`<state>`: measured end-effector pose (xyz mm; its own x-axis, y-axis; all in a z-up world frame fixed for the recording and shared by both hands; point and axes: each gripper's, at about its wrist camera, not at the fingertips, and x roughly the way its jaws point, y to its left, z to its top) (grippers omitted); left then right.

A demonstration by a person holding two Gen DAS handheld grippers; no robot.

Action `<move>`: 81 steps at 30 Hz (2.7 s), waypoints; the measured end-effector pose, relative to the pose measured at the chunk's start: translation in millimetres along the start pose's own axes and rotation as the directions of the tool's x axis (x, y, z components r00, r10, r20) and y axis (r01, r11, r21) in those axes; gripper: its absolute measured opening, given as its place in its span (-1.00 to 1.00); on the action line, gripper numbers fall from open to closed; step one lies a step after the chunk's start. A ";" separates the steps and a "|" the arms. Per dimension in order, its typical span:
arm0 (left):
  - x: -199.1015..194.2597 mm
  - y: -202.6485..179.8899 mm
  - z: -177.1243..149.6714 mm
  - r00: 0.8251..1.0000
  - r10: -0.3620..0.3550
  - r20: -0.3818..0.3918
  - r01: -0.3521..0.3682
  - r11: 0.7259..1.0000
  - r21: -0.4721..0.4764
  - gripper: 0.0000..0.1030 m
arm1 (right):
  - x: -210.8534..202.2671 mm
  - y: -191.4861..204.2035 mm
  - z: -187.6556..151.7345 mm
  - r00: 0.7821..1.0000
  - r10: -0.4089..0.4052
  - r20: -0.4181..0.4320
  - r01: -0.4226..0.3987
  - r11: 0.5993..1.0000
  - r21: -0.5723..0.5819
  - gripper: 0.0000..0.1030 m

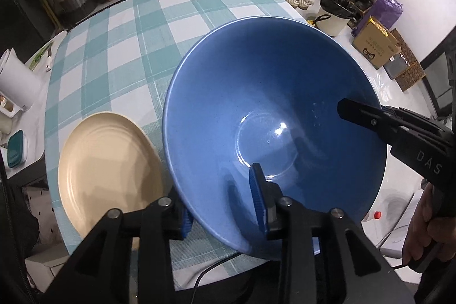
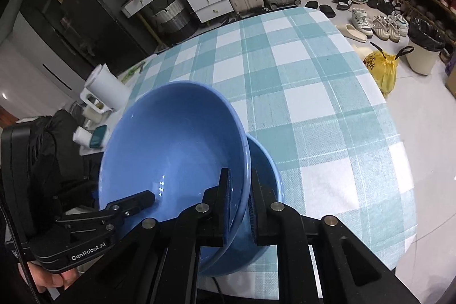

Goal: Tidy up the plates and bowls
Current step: 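Lower the held bowl into the nested blue bowls with both grippers, then open both grippers and withdraw them from the stacked blue bowls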

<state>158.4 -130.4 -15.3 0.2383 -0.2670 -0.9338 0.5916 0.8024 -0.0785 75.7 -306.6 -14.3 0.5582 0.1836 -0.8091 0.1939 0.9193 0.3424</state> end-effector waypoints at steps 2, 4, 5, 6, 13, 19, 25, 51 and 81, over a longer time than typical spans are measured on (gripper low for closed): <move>4.6 -0.8 -2.7 1.000 0.010 0.001 -0.010 1.000 0.003 -0.38 | 3.8 0.2 -5.1 1.000 -0.015 -0.006 0.015 1.000 -0.018 -0.75; 8.9 -2.5 -6.3 1.000 0.022 0.004 -0.022 1.000 0.007 -0.38 | 5.7 1.6 -9.2 0.999 -0.034 0.001 0.034 0.999 -0.039 -0.75; 10.4 -4.3 -7.6 1.000 0.030 0.006 -0.030 0.999 0.015 -0.38 | 7.7 3.6 -12.2 0.999 -0.047 0.005 0.047 0.997 -0.063 -0.75; 11.7 -6.0 -9.3 0.999 0.043 0.013 -0.043 0.999 0.024 -0.38 | 8.6 4.5 -13.4 0.999 -0.052 0.010 0.052 0.996 -0.075 -0.75; 23.0 -12.7 -18.0 0.992 0.120 0.031 -0.122 0.990 0.077 -0.37 | 15.7 7.3 -22.3 0.996 -0.088 0.027 0.090 0.988 -0.124 -0.72; 34.8 -16.8 -24.2 0.987 0.157 0.037 -0.159 0.982 0.101 -0.37 | 15.8 13.1 -31.1 0.989 -0.130 0.073 0.142 0.972 -0.189 -0.68; 42.1 -13.8 -27.5 0.991 0.128 0.031 -0.130 0.988 0.080 -0.31 | 9.4 5.9 -34.1 0.987 -0.115 0.111 0.135 0.973 -0.188 -0.67; 38.5 5.7 -37.9 0.992 0.014 0.123 0.002 0.992 -0.127 -0.05 | -65.4 -3.9 -65.9 0.907 0.139 0.397 -0.126 0.990 -0.058 -0.20; -71.0 -4.0 -197.1 0.723 0.414 0.553 -0.183 0.886 -0.426 1.00 | -79.5 28.2 -195.2 0.839 0.034 0.543 -0.032 0.999 -0.013 0.98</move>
<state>-12.6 -9.5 -17.5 0.8432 -0.1556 -0.5146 0.1531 0.9871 -0.0476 -120.7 -227.3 -33.6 0.9129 -0.0034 -0.4081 0.1654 0.9173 0.3623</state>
